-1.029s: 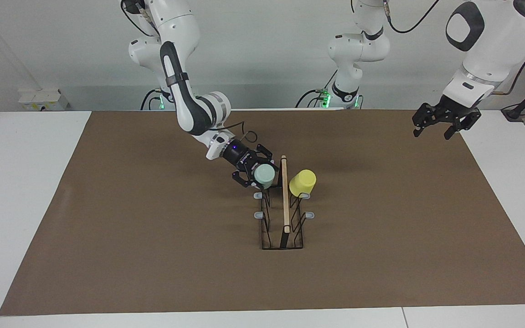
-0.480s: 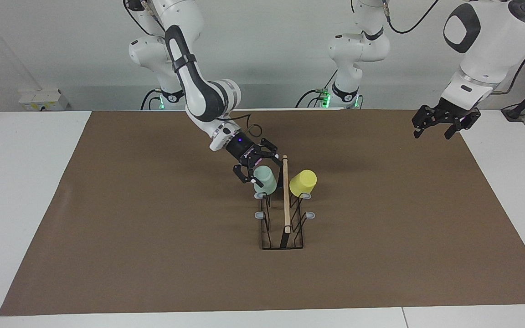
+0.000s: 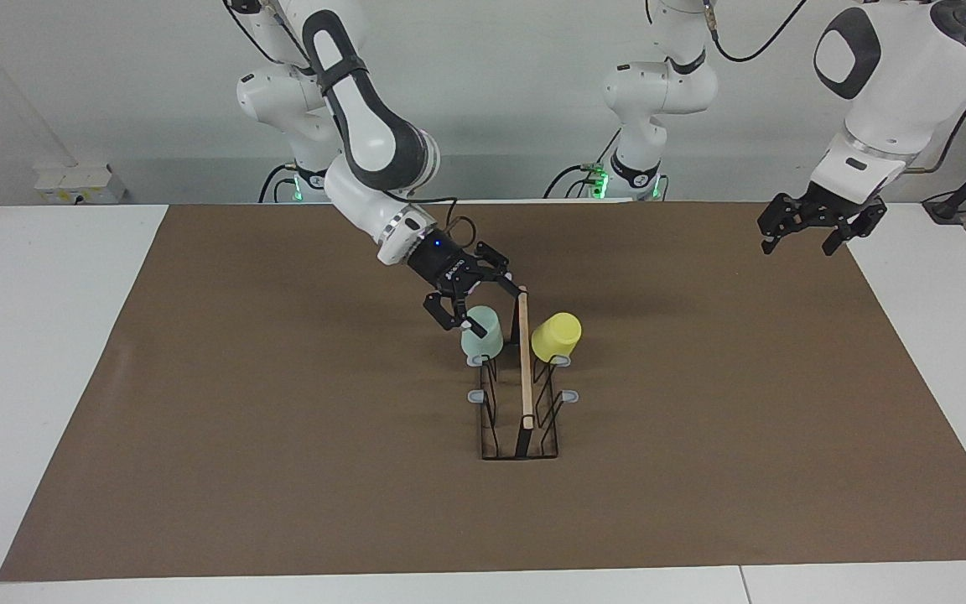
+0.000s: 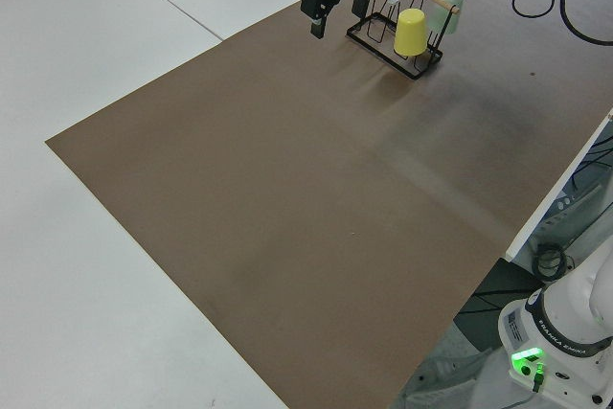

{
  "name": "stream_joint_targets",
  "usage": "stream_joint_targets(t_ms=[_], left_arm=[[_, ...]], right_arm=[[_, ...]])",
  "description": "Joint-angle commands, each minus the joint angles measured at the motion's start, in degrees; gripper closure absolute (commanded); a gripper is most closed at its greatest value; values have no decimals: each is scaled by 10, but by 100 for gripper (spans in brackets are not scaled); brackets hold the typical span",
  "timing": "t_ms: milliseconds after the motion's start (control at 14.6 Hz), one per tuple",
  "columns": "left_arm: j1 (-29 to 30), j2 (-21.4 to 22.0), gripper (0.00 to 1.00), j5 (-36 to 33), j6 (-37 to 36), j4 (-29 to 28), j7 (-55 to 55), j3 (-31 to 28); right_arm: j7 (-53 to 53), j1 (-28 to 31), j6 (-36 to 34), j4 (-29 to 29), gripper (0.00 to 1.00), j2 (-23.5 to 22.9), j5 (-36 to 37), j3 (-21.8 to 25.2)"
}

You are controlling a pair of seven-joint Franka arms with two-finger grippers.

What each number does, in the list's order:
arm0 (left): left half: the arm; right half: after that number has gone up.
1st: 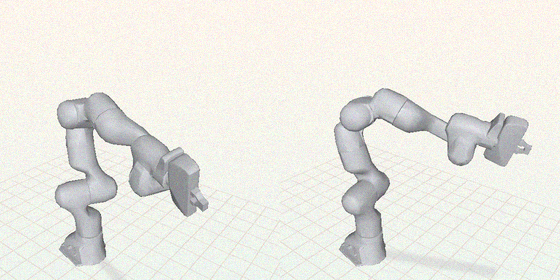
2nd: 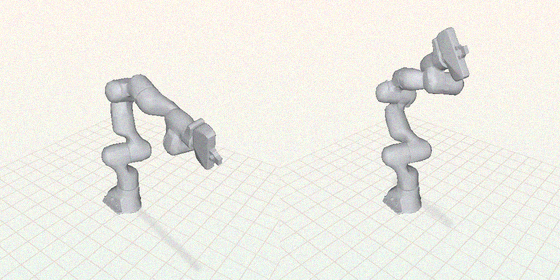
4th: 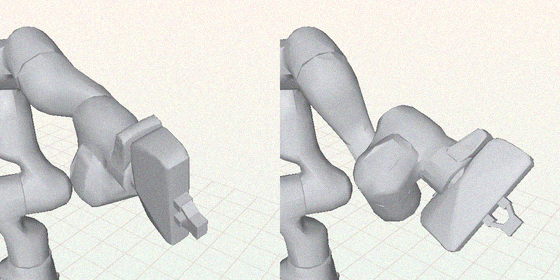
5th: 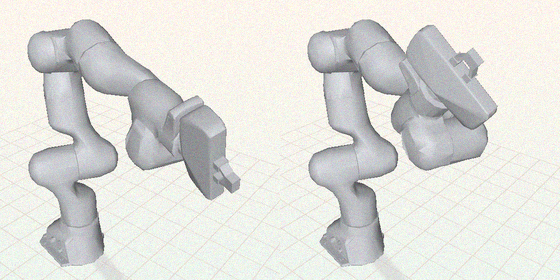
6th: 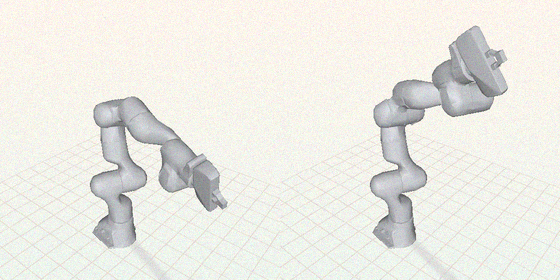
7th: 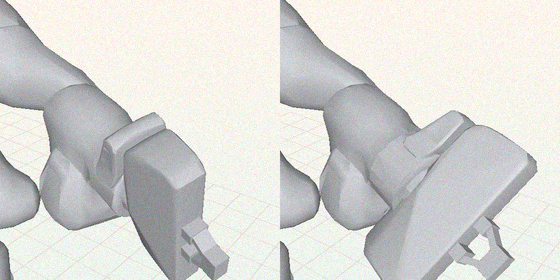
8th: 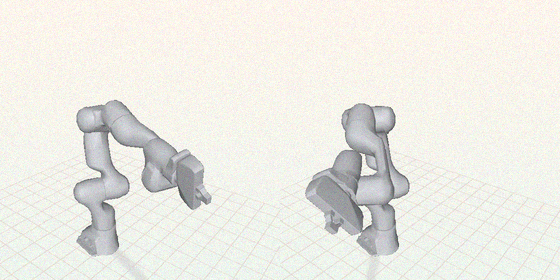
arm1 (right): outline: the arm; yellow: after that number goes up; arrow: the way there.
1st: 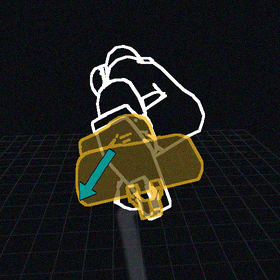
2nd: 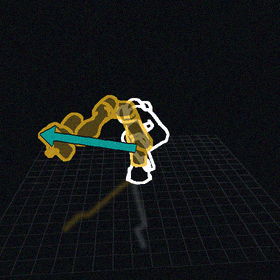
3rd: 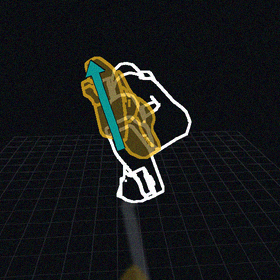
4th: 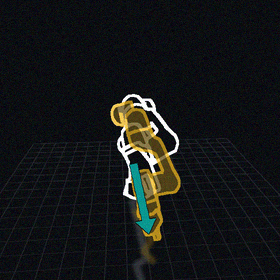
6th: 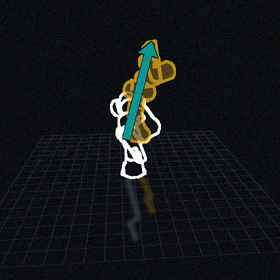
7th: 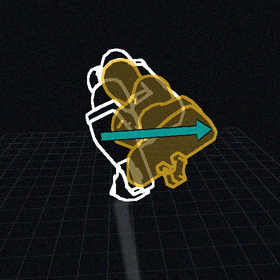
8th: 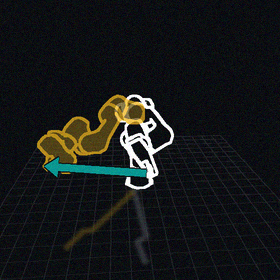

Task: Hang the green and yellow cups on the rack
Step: 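Push the green cup onto the rack peg with the right gripper, then open the right gripper and pull it back from the green cup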

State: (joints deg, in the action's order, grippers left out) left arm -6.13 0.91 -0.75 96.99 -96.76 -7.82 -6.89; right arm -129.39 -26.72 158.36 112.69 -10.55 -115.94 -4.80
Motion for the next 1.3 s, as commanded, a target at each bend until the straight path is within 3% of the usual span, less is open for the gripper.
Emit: stream_joint_targets(t_ms=[0, 343, 892, 1097, 1235], left_arm=[[13, 4, 0, -7, -7, -2, 7, 5], [6, 4, 0, -8, -4, -2, 7, 6], [6, 4, 0, -7, -4, -2, 7, 6], [6, 4, 0, -7, -4, -2, 7, 6], [6, 4, 0, -8, -4, -3, 7, 6]], right_arm=[[82, 45, -53, -5, 0, 4, 166, -5], [228, 151, -245, -19, 0, 26, 463, 1], [341, 267, -529, -20, 0, 107, 719, 2], [434, 267, -579, -26, 0, 133, 821, 2], [526, 259, -583, -31, 0, 134, 850, -1]])
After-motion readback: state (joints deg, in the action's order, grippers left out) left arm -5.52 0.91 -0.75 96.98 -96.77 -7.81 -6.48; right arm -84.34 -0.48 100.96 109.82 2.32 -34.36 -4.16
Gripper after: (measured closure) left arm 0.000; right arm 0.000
